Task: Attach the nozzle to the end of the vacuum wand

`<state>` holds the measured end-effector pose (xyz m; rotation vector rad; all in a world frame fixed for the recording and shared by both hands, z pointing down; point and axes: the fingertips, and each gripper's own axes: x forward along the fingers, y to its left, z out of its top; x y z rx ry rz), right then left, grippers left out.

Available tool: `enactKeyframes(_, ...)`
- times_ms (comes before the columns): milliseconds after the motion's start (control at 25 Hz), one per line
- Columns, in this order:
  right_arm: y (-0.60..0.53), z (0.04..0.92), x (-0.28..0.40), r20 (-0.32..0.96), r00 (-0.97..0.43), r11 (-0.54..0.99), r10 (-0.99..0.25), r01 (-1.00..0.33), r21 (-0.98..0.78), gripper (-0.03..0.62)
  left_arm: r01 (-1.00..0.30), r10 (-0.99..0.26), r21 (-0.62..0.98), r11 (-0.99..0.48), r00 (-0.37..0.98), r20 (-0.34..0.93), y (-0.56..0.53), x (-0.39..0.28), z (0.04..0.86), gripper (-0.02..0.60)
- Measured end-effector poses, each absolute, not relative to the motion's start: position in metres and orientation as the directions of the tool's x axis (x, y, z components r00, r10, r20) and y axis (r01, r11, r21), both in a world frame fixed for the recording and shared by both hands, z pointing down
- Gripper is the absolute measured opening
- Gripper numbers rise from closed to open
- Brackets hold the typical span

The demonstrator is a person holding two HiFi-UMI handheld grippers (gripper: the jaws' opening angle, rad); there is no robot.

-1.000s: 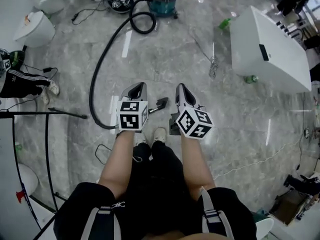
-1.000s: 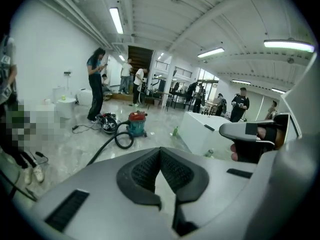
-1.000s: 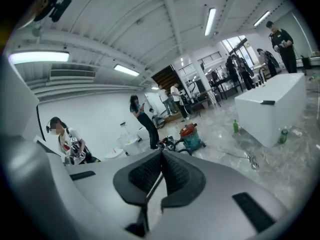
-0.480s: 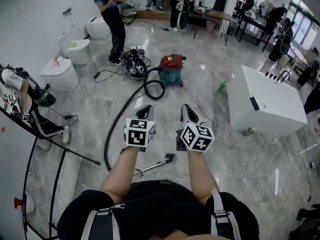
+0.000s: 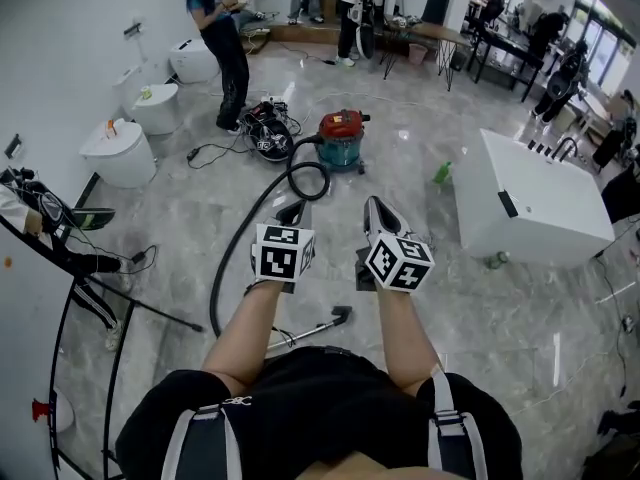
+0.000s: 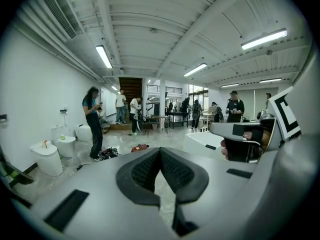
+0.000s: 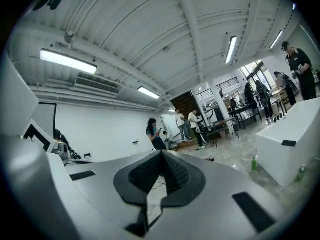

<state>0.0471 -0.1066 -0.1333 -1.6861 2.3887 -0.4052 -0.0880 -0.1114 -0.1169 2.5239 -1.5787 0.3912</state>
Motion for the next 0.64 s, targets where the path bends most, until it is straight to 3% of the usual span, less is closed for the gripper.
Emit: enactKeyframes(640,-0.127,-0.126,0.052,0.015,-0.35,0.316,-0.937,-0.863,-0.395,0.014,-0.887,-0.846,0.007,-0.461,0.442,0.297,-0.128,-0.082,-0.117,0.01)
